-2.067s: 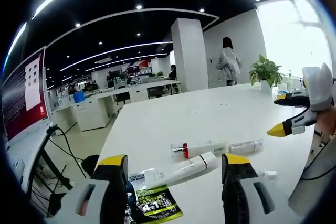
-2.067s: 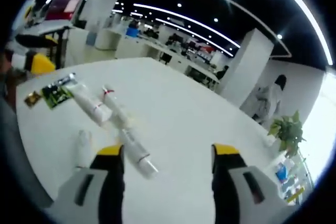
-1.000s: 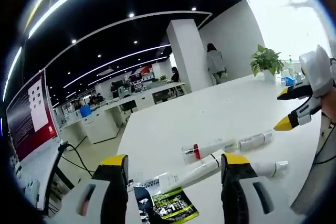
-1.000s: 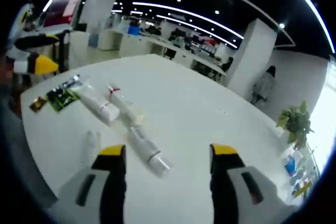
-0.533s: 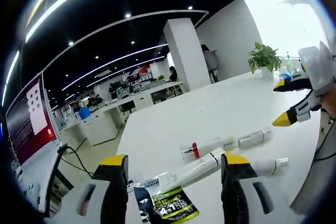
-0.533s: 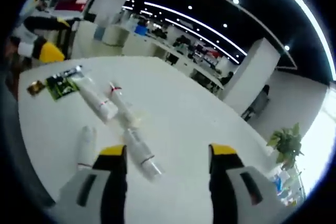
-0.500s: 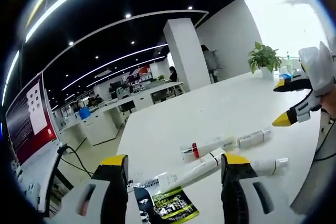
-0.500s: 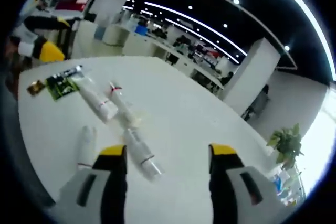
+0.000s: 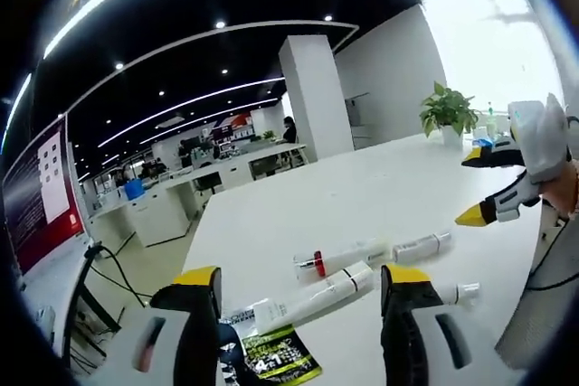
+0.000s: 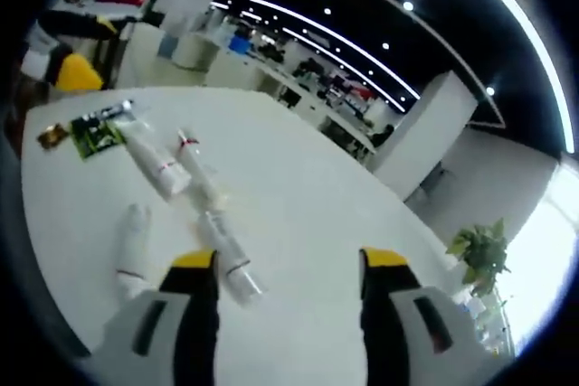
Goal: Arrange the skincare products in the storage area until every visible bottle or jar stands upright without overlapping.
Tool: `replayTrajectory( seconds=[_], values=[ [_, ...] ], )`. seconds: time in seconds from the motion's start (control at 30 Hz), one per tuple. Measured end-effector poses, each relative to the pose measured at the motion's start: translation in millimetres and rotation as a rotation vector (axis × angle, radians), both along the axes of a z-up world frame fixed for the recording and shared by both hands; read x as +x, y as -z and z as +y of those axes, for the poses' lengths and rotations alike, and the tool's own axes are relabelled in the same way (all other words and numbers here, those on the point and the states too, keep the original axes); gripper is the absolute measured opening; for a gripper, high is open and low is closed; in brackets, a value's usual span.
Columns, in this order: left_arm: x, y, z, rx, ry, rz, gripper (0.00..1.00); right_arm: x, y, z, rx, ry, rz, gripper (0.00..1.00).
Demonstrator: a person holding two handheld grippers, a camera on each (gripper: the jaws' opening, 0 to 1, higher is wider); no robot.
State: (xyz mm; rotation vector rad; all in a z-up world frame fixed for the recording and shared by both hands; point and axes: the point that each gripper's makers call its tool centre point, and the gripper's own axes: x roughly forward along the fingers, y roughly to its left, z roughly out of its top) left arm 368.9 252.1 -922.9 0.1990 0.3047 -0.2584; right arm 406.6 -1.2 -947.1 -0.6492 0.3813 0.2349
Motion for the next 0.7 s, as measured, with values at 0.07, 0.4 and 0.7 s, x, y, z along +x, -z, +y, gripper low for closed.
replayTrajectory(
  seconds=[0.07, 0.4, 0.7],
  values=[
    [-1.9, 2.7, -6, 0.005, 0.020, 0.013, 0.74, 1, 2.1, -5, 0.002, 0.022, 0.007, 0.62],
    [-11.6, 3.3, -32, -0.030, 0.121, 0.031, 0.73, 2, 6.9, -22, -0.063, 0.074, 0.012, 0.61],
    [-16.7, 4.1, -43, -0.073, 0.160, 0.054, 0.72, 0, 2.3, -28, -0.100, 0.088, -0.008, 0.61]
  ],
)
